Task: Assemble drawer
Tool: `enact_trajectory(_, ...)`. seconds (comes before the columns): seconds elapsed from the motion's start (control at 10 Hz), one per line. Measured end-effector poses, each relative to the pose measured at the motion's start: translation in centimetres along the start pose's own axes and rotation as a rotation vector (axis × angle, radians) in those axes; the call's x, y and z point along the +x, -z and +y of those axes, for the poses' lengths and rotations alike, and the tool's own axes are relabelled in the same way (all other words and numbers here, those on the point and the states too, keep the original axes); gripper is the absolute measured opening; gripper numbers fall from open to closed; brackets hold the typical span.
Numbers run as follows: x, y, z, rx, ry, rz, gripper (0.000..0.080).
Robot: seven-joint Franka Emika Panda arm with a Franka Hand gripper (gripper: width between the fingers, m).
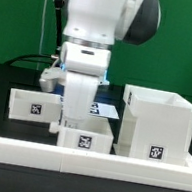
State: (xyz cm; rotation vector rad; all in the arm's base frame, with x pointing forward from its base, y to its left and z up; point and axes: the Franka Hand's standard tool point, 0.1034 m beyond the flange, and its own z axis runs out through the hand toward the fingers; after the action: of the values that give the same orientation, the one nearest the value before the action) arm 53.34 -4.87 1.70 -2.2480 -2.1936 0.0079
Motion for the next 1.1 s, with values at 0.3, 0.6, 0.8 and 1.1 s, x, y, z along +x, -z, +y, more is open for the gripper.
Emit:
enact_trajectory(0.3,1.3,-0.3,-0.1,0.007,0.034,-0.005,0.0041)
enact_trajectory(0.6,1.3,-0.3,0.1,0.008,0.028,-0.004,0.0041)
enact_trajectory(0.8,1.3,-0.4,0.0,0.009,0.028,-0.004,0.0041)
enact_trajectory(1.1,2.6,-0.5,0.4,0.006,0.040,0.004,0.0041)
